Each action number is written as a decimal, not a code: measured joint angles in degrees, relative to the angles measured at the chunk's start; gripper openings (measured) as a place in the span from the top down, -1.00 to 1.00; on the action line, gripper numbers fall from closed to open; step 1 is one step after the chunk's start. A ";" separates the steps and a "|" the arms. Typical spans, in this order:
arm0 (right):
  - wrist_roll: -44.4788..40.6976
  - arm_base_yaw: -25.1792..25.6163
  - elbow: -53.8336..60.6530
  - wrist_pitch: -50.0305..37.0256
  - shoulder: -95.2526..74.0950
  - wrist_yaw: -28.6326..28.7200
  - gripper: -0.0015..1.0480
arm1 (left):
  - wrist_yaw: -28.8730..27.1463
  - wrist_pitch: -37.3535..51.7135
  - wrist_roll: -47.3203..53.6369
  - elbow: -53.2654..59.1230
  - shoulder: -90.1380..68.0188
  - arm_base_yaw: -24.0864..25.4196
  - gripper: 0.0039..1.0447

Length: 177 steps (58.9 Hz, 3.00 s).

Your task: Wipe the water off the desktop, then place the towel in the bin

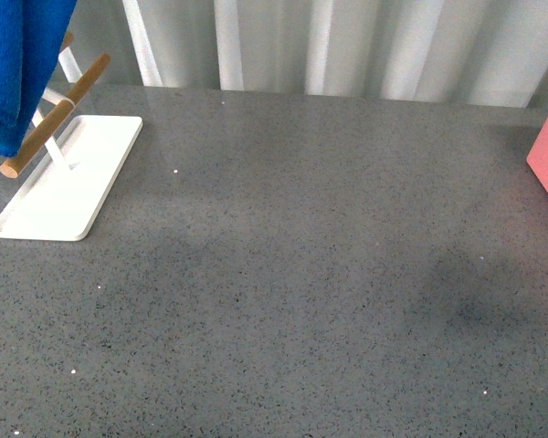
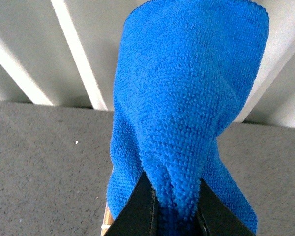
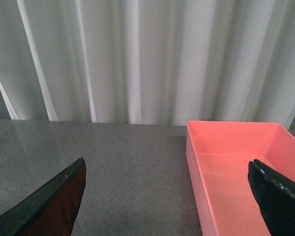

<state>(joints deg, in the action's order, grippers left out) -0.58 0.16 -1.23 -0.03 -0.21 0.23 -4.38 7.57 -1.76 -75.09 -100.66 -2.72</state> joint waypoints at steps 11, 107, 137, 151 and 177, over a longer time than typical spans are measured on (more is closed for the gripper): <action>0.00 0.00 0.00 0.00 0.00 0.00 -0.86 | 6.73 3.17 -5.66 2.16 5.57 -6.67 0.89; 17.81 -8.90 -26.53 -49.83 -80.37 38.34 -0.86 | 10.75 15.04 -38.23 6.21 2.91 -26.62 0.89; 10.27 -18.47 -34.56 -49.20 -89.42 37.70 -0.79 | 10.78 14.03 -42.05 3.39 2.95 -27.74 0.89; 8.70 -17.79 -34.77 -48.13 -88.85 37.09 -0.01 | 10.80 13.92 -43.15 3.65 2.97 -26.58 0.89; 10.25 -13.38 -34.67 -48.02 -87.78 38.21 0.91 | 10.99 13.33 -43.39 3.82 2.95 -26.56 0.89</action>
<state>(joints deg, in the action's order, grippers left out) 9.67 -13.21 -35.90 -48.05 -87.99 38.44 6.61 20.91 -45.15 -71.26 -97.71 -29.28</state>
